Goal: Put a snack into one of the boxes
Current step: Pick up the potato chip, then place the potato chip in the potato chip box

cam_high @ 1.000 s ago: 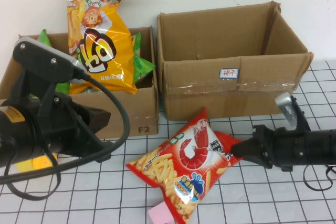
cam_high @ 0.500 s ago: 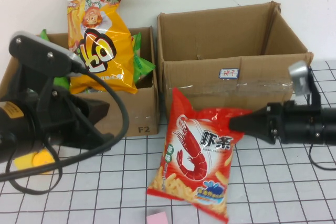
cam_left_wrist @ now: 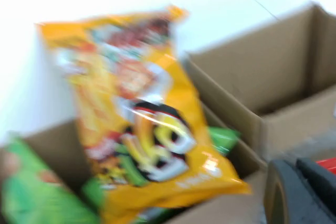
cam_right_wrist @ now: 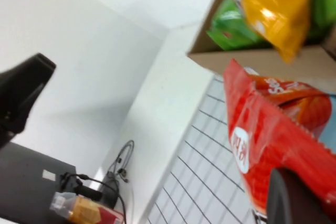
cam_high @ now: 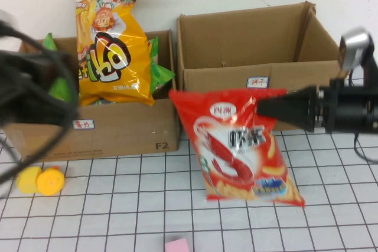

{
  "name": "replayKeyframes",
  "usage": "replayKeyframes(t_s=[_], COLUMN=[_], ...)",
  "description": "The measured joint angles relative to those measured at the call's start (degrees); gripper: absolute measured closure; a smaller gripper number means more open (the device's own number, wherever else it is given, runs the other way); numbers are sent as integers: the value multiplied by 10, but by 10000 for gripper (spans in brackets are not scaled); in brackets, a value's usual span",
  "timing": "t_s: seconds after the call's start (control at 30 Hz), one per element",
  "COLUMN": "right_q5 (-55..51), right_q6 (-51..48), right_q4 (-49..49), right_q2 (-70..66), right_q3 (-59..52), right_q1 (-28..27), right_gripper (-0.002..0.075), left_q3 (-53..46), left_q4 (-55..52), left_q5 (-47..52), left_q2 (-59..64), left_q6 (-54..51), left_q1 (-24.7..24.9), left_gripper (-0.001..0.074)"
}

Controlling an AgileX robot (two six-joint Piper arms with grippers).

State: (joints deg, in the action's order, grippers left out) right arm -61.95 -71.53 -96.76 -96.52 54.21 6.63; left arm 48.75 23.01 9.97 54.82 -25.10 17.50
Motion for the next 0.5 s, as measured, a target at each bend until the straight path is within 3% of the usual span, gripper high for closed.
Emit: replayKeyframes(t_s=[0.27,0.5], right_q5=[5,117], right_q6=[40,47], right_q4=[1,5], right_q2=[8,2], right_q3=[100,221], right_q1=[44,132], right_gripper=[725,725], left_q3=[0,0], left_q4=[-24,-26], left_q5=[56,129], left_q2=[-67,-115], left_q6=[1,1], left_q1=[-125,-230], left_gripper=[736,736])
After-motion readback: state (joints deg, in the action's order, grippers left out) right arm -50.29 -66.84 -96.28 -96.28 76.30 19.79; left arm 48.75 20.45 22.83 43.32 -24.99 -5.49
